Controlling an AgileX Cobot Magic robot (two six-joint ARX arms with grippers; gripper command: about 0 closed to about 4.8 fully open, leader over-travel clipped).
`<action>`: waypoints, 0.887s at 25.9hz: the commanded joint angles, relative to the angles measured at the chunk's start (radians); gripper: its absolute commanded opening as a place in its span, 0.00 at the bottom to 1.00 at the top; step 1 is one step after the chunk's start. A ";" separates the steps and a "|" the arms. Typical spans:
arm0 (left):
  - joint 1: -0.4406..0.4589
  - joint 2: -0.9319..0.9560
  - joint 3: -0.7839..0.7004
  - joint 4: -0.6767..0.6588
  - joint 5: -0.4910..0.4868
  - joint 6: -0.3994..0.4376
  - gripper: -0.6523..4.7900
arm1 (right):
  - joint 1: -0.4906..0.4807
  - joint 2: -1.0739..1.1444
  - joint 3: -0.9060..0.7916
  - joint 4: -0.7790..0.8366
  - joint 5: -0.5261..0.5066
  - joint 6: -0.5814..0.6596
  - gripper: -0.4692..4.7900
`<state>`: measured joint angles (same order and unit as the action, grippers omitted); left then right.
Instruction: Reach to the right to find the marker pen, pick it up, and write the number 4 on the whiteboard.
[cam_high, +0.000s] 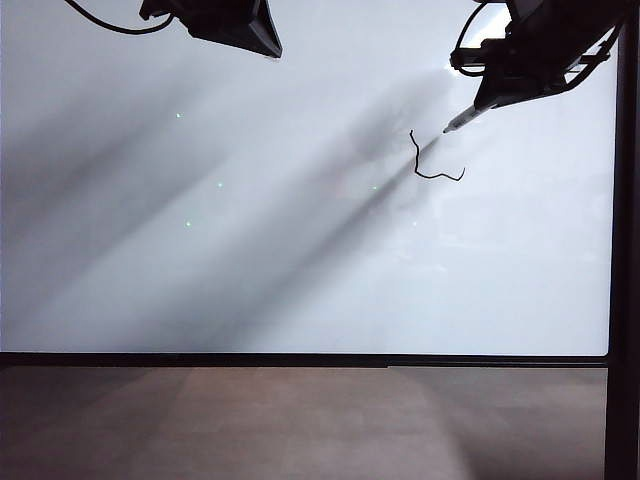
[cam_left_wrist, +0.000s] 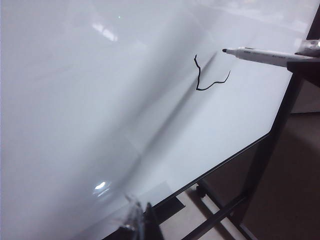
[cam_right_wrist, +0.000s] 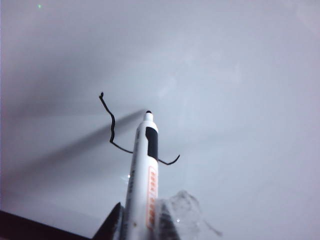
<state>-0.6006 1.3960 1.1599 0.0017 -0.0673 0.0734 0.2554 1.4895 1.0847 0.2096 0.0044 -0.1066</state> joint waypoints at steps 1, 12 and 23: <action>-0.002 -0.005 0.003 0.008 0.003 -0.003 0.11 | 0.001 0.004 0.003 0.036 0.011 -0.003 0.08; -0.002 -0.005 0.003 0.008 0.000 -0.002 0.11 | 0.001 0.028 0.004 0.061 0.019 -0.003 0.08; -0.002 -0.005 0.003 0.008 0.000 0.001 0.11 | 0.001 0.040 0.003 0.042 0.023 -0.003 0.08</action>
<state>-0.6010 1.3964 1.1599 0.0017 -0.0673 0.0742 0.2554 1.5265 1.0847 0.2451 0.0231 -0.1066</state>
